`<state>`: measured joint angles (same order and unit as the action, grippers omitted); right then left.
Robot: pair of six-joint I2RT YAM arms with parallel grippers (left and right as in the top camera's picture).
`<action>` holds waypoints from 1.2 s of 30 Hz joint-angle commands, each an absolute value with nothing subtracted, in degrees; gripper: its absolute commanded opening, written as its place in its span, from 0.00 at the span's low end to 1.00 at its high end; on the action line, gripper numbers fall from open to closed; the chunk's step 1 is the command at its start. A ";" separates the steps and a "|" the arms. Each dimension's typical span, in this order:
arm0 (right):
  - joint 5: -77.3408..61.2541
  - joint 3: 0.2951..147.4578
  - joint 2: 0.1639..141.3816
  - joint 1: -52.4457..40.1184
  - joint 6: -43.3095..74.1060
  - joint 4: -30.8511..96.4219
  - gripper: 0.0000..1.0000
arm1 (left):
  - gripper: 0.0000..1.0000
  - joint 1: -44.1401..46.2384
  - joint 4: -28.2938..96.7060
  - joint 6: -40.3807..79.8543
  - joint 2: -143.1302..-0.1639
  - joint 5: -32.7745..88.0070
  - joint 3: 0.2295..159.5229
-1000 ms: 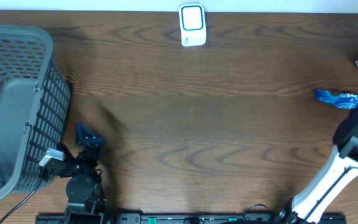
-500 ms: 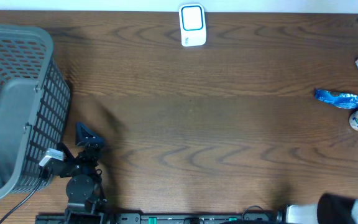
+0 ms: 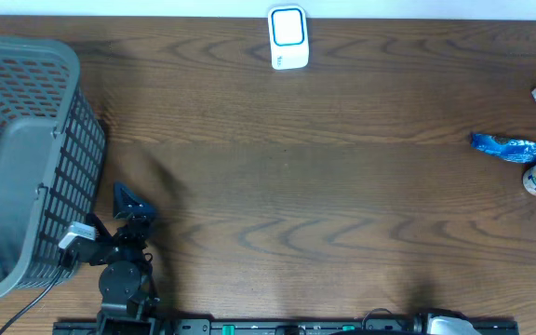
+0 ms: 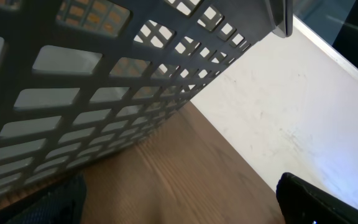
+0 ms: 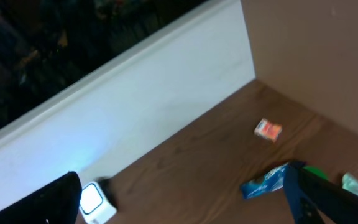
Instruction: Scan the item barcode
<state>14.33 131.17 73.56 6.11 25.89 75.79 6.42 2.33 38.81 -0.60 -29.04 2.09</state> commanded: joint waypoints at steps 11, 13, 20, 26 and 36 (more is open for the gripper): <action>1.91 92.09 51.37 5.58 7.64 39.62 0.99 | 0.98 6.13 4.05 38.44 -0.40 -29.36 1.06; 0.80 83.66 46.59 5.58 7.62 32.84 0.99 | 0.98 6.13 4.03 38.44 -0.40 -29.36 1.06; -0.58 51.37 26.76 5.54 7.92 9.30 0.99 | 0.98 6.13 4.03 38.44 -0.40 -29.36 1.06; -0.43 30.17 14.48 5.52 8.73 -4.99 0.99 | 0.98 6.13 4.03 38.44 -0.40 -29.36 1.06; 1.04 14.02 7.97 5.52 11.94 -13.67 0.99 | 0.98 6.13 4.05 38.44 -0.40 -29.36 1.06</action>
<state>0.19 16.27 9.37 5.96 10.68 -13.52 6.42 2.37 38.81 -0.60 -29.04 2.13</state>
